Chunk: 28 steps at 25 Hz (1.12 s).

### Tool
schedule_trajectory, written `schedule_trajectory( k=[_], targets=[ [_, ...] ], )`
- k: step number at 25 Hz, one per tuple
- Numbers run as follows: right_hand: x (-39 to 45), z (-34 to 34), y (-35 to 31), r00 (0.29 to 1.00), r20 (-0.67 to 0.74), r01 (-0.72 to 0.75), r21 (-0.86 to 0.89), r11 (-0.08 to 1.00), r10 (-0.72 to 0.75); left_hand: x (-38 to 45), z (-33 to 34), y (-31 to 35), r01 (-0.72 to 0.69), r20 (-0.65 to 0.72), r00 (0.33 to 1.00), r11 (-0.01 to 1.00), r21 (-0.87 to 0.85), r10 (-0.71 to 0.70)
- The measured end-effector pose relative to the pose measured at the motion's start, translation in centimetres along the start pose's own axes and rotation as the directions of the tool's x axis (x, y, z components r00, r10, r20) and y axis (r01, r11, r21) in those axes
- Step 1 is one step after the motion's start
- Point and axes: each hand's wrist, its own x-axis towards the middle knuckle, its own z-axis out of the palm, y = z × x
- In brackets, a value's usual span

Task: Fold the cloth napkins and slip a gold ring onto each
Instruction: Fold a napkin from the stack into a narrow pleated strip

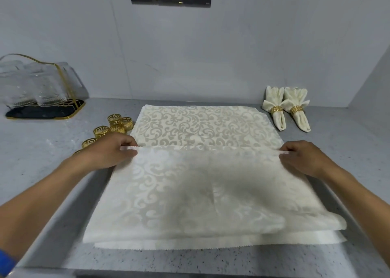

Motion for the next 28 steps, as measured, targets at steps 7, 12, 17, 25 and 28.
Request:
schedule_trajectory(
  k=[7, 12, 17, 25, 28],
  targets=[
    [2.4, 2.0, 1.1, 0.99, -0.141, 0.007, -0.111, 0.994, -0.022, 2.2, 2.3, -1.2, 0.039, -0.207, 0.978, 0.982, 0.185, 0.0],
    [2.7, 2.8, 1.1, 0.988, -0.155, -0.01, -0.152, 0.988, -0.014, 2.1, 2.9, -1.2, 0.078, -0.224, 0.974, 0.97, 0.229, -0.025],
    [-2.8, 3.0, -3.8, 0.919, -0.394, -0.112, -0.294, 0.949, -0.014, -4.0, 3.8, 6.1, -0.071, -0.306, 0.936, 0.943, 0.324, 0.176],
    [-14.2, 11.4, -12.1, 0.965, 0.086, 0.264, -0.267, 0.927, -0.25, -11.6, 11.0, 13.3, 0.012, 0.081, 0.996, 0.965, 0.262, -0.035],
    [-13.3, 11.7, -12.2, 0.969, 0.132, 0.243, -0.317, 0.917, -0.211, -11.5, 11.6, 13.0, 0.017, 0.112, 0.992, 0.954, 0.3, -0.053]
  ],
)
